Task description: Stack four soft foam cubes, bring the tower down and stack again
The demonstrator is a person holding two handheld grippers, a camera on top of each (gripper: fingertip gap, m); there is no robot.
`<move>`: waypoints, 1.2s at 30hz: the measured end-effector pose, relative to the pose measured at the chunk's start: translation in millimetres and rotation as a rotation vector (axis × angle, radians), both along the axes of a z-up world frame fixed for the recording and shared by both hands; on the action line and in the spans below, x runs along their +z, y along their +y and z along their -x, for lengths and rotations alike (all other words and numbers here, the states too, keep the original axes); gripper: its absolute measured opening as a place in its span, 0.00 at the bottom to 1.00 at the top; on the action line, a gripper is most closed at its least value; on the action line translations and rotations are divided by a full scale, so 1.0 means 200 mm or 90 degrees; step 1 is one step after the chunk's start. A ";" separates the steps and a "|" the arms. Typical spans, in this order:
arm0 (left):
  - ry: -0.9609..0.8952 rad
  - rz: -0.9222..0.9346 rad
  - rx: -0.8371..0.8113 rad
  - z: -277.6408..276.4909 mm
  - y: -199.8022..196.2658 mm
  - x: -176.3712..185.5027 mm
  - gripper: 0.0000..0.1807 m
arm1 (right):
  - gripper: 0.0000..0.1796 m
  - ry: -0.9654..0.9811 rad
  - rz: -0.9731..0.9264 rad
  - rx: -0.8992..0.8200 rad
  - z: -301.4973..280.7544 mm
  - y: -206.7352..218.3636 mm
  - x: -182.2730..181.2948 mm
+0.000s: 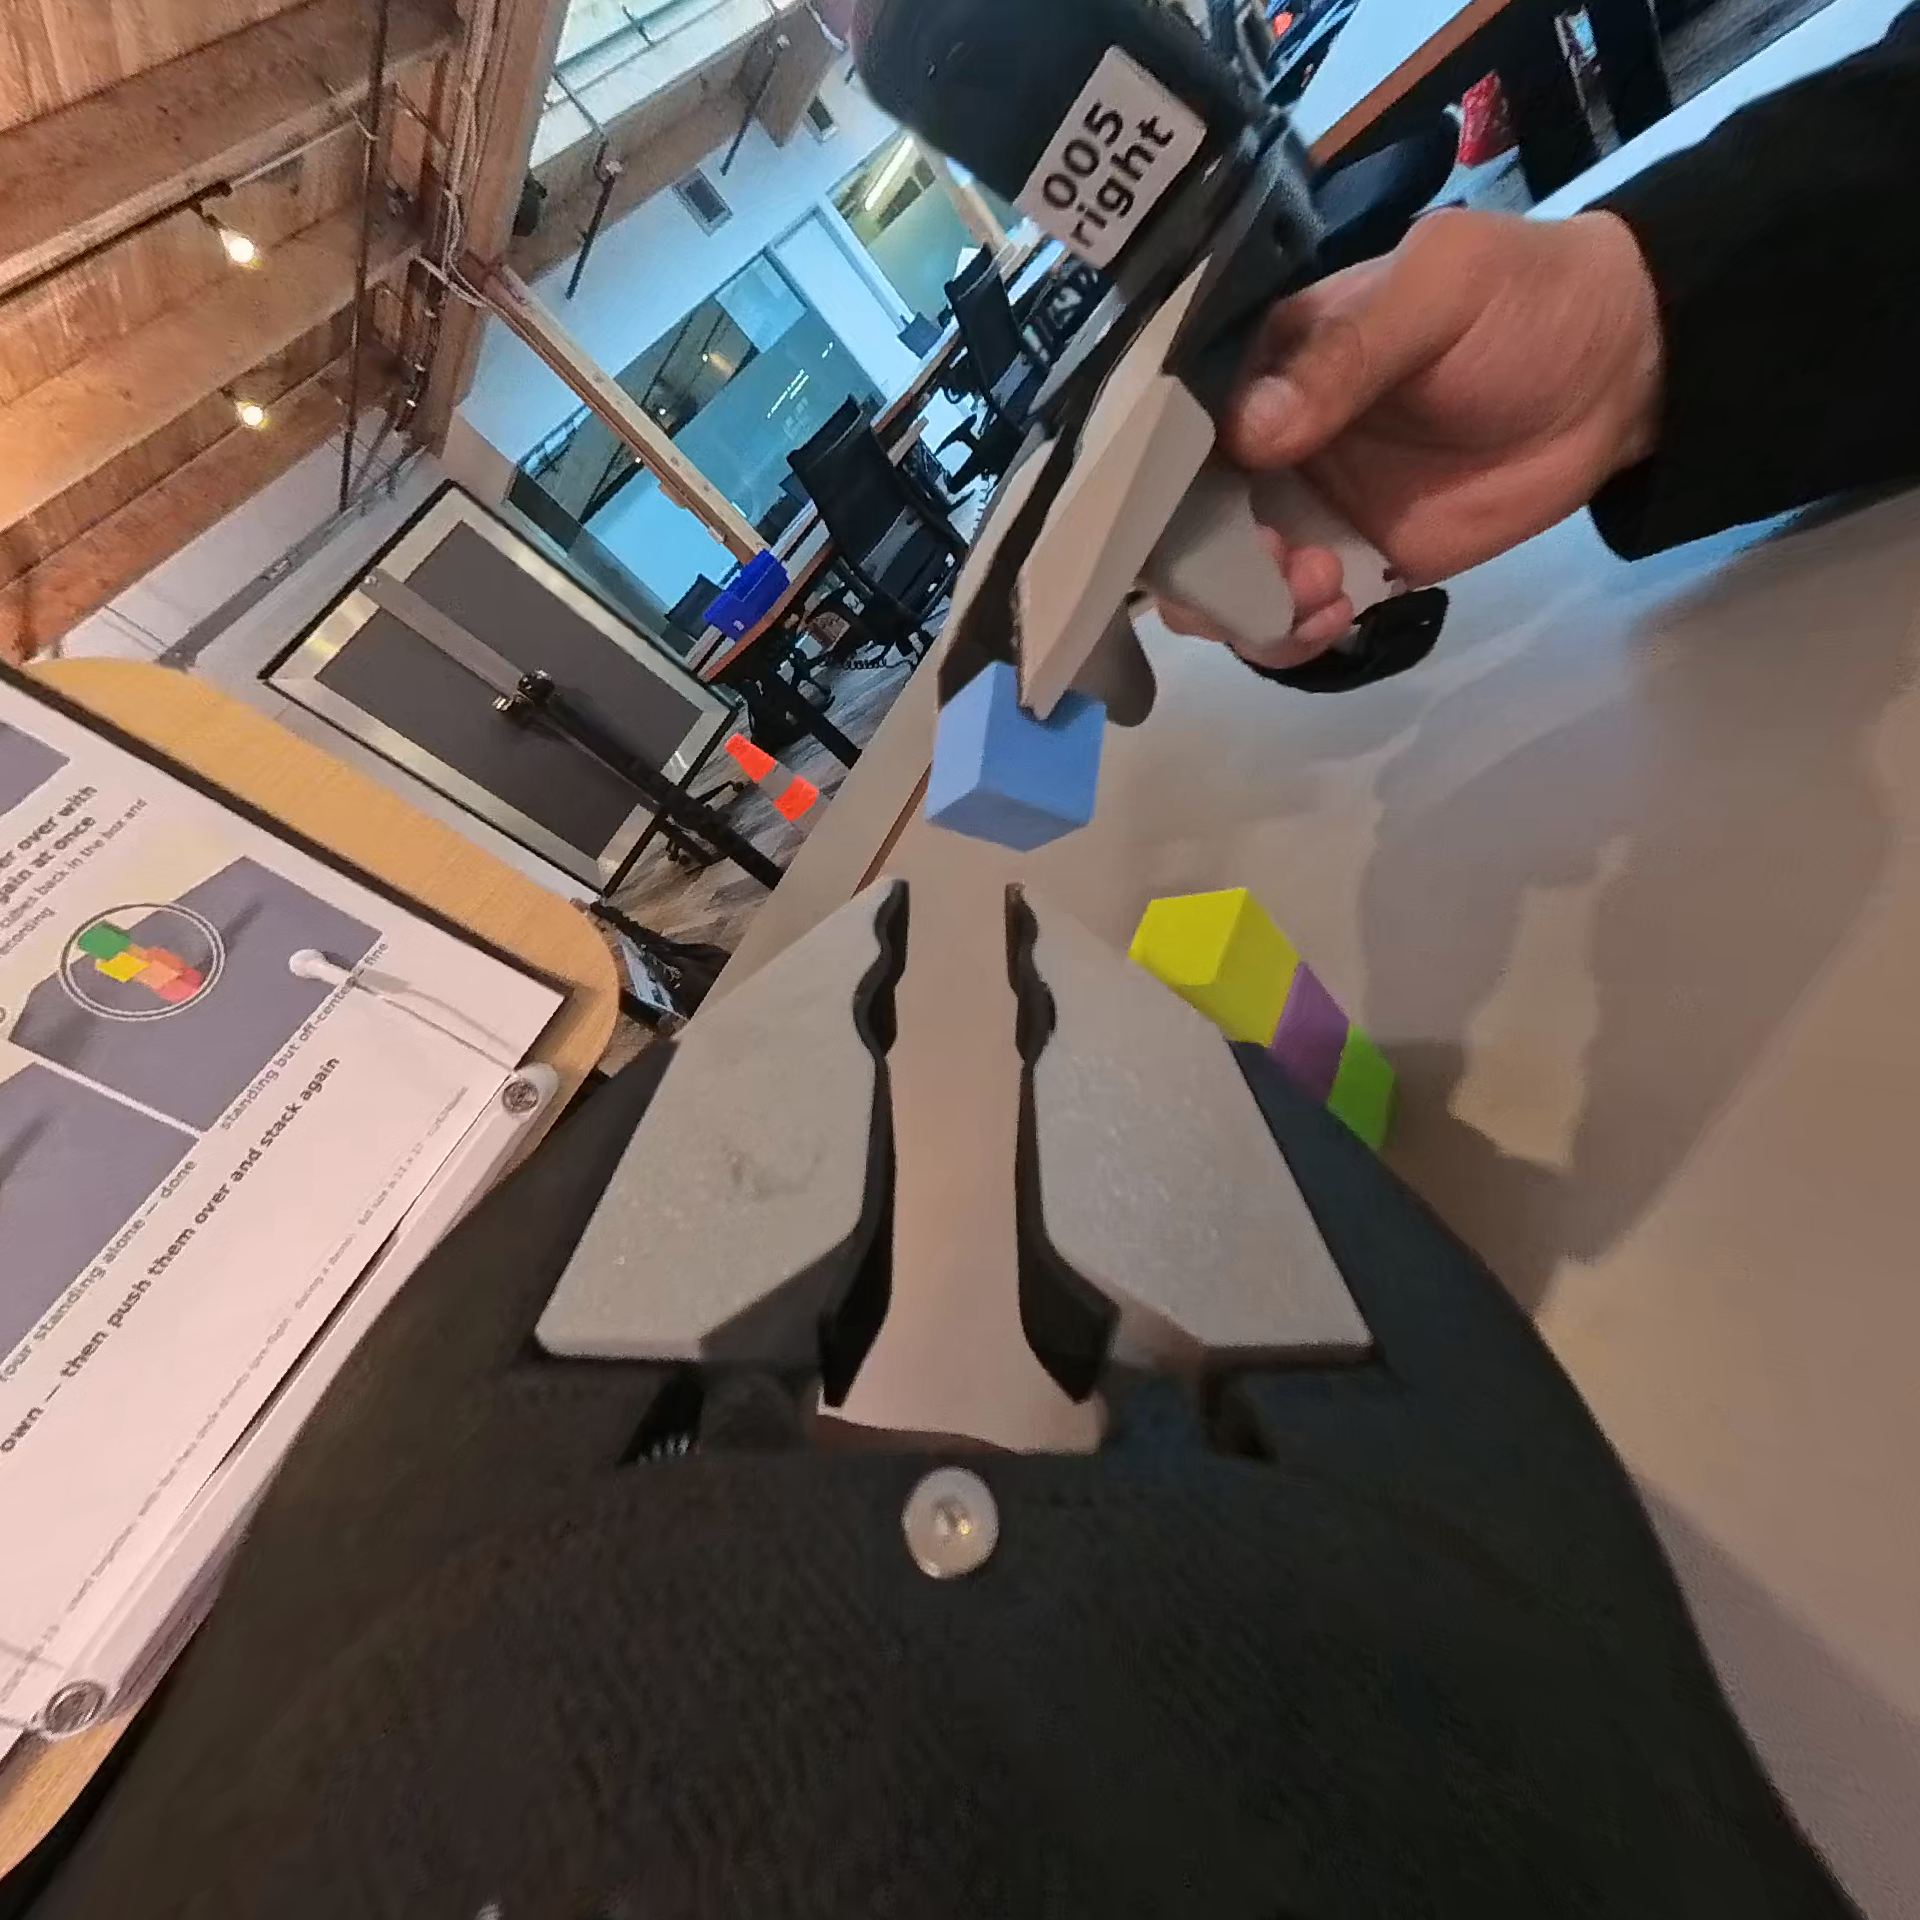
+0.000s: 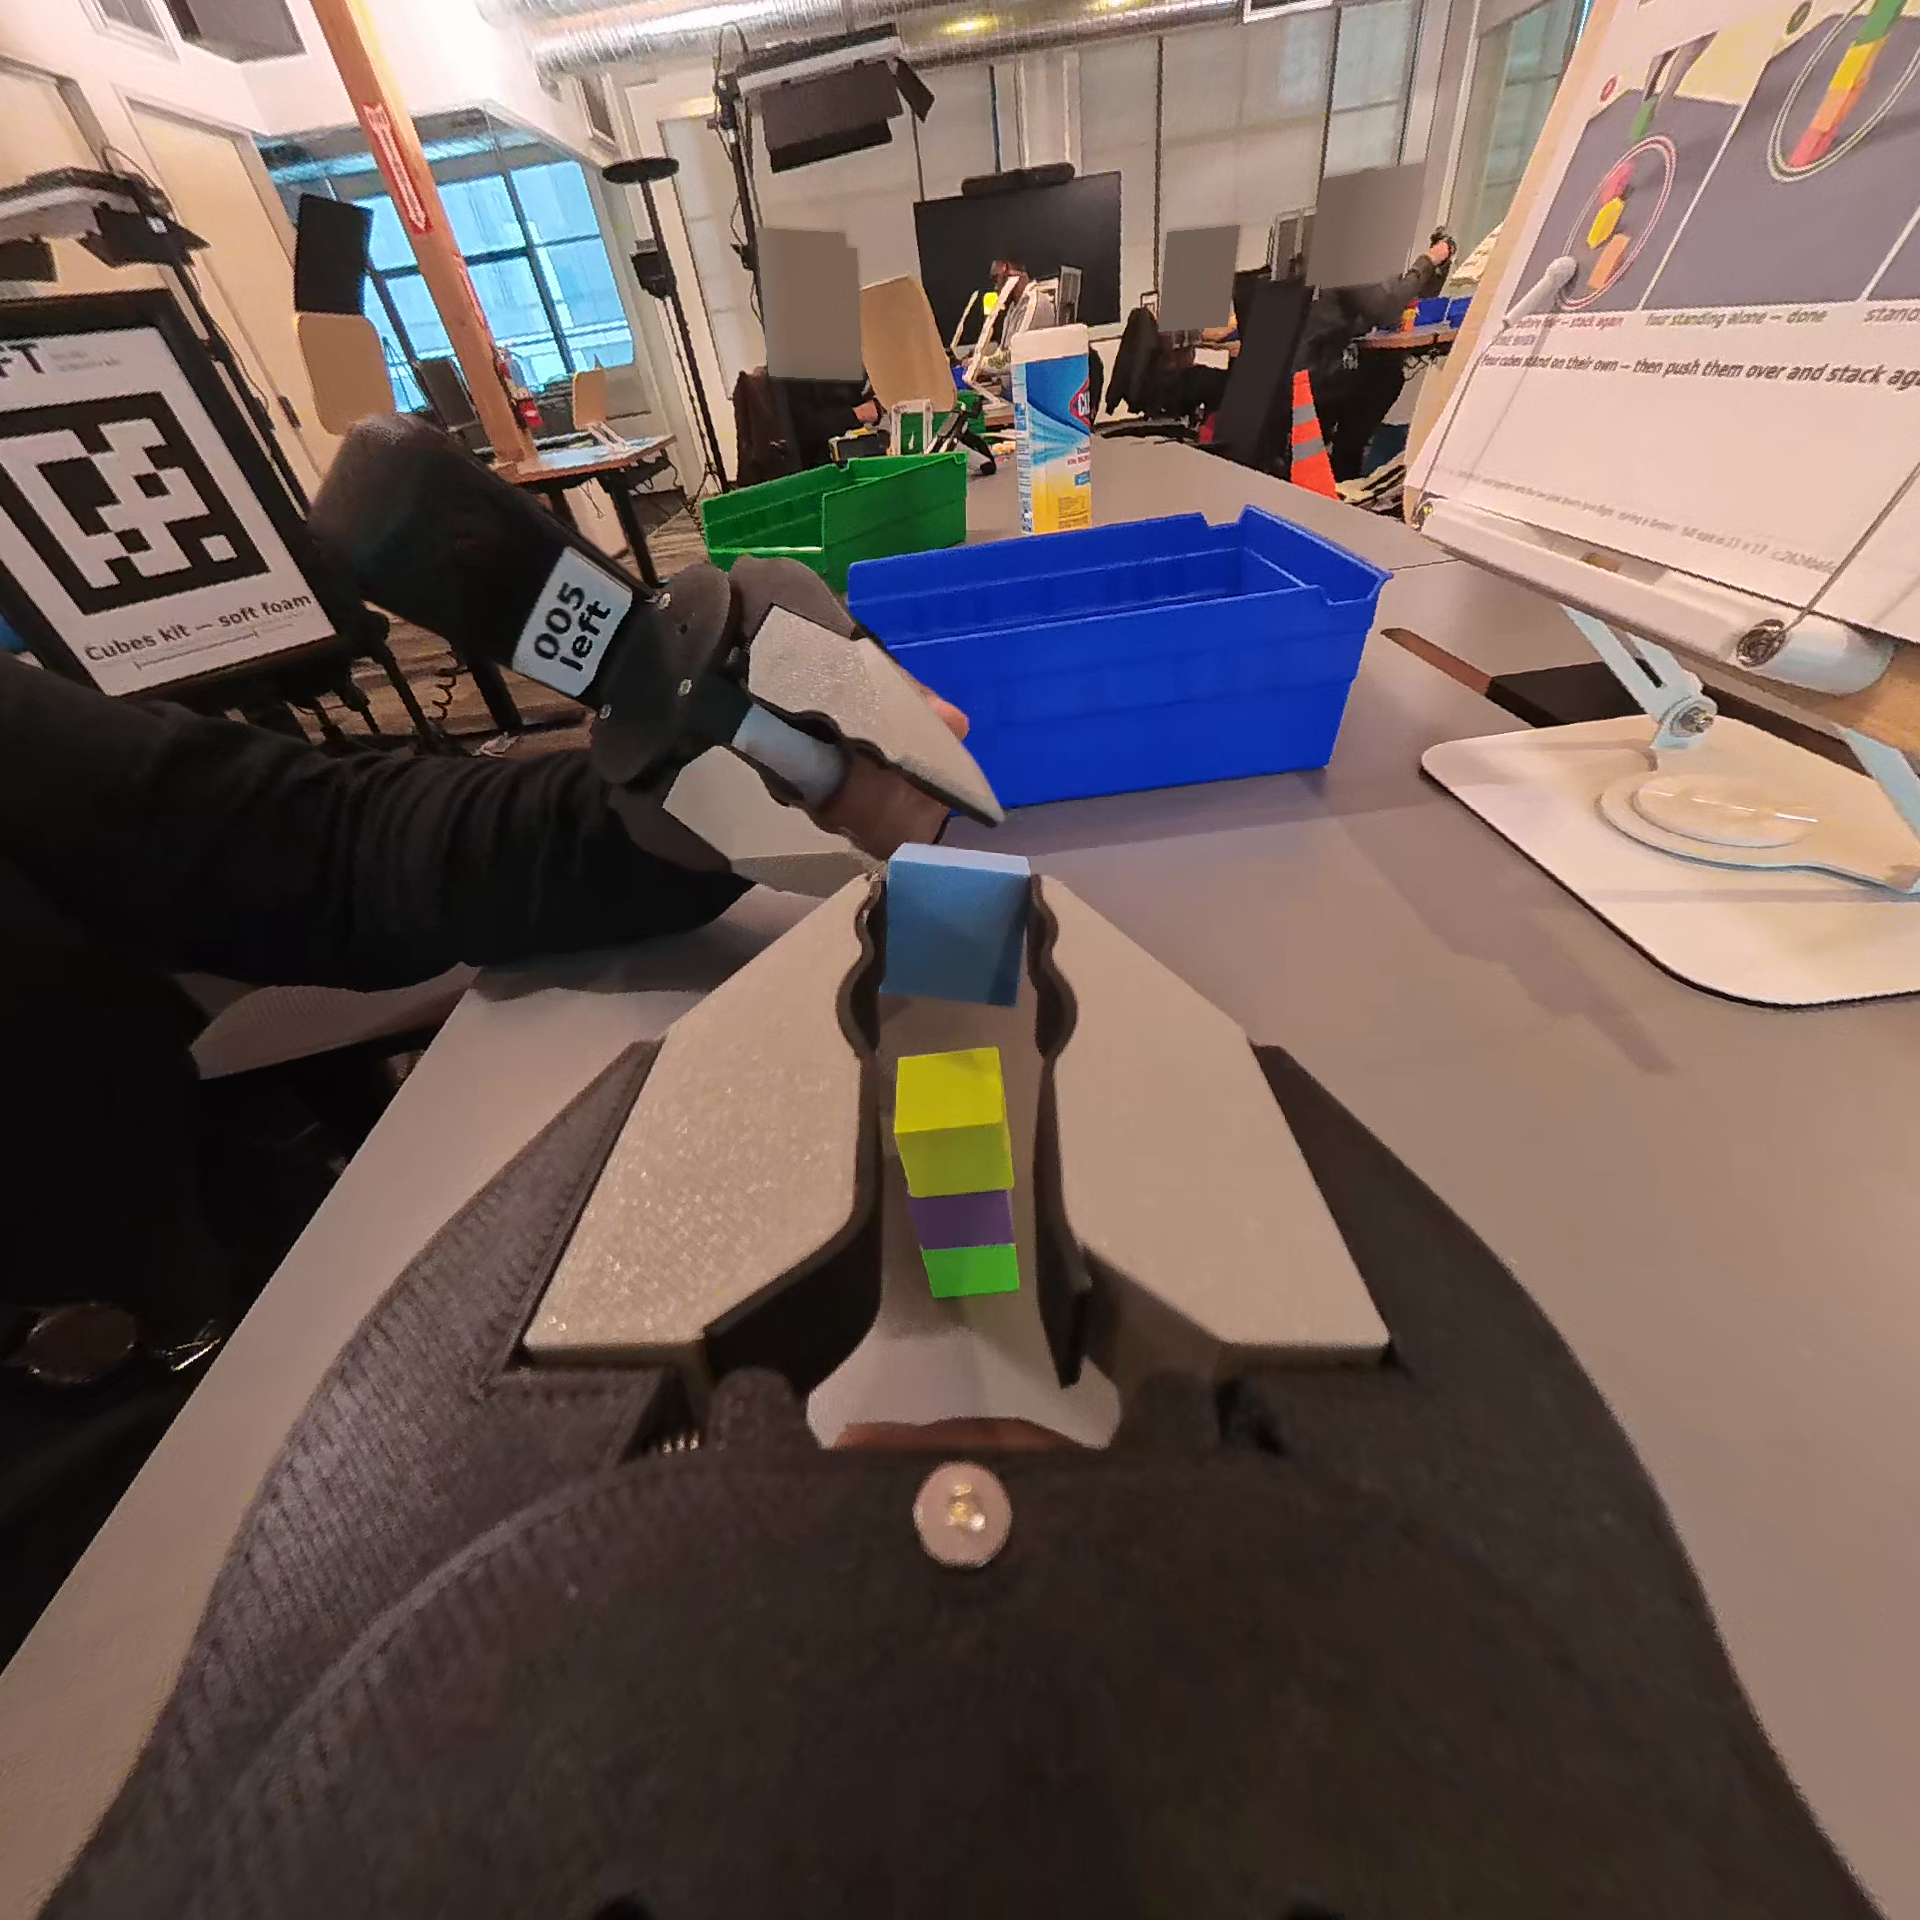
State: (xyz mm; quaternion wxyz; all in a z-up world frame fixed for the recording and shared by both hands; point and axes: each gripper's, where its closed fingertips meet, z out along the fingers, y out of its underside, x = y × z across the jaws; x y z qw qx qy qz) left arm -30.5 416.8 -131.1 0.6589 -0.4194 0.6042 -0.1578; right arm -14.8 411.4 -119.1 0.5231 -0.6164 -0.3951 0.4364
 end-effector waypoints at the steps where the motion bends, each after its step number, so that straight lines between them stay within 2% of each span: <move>1: 0.000 0.002 -0.006 -0.01 -0.02 0.00 0.09 | 0.13 0.001 -0.001 0.002 0.00 0.00 0.00; 11: -0.015 0.001 -0.040 -0.02 -0.08 0.03 0.05 | 0.13 0.005 0.001 0.025 0.02 -0.03 -0.01; 21: -0.002 0.010 -0.034 0.01 -0.04 0.01 0.07 | 0.13 -0.020 0.006 0.037 0.03 -0.03 -0.06; 25: -0.016 0.087 0.031 0.06 0.12 -0.02 0.08 | 0.13 -0.026 -0.004 0.047 0.05 -0.04 -0.09; 30: 0.052 0.188 0.188 0.14 0.39 -0.24 0.08 | 0.13 -0.051 0.003 0.047 0.05 -0.03 -0.16; 36: 0.122 0.273 0.261 0.19 0.47 -0.43 0.09 | 0.13 -0.052 -0.005 0.043 0.04 -0.02 -0.16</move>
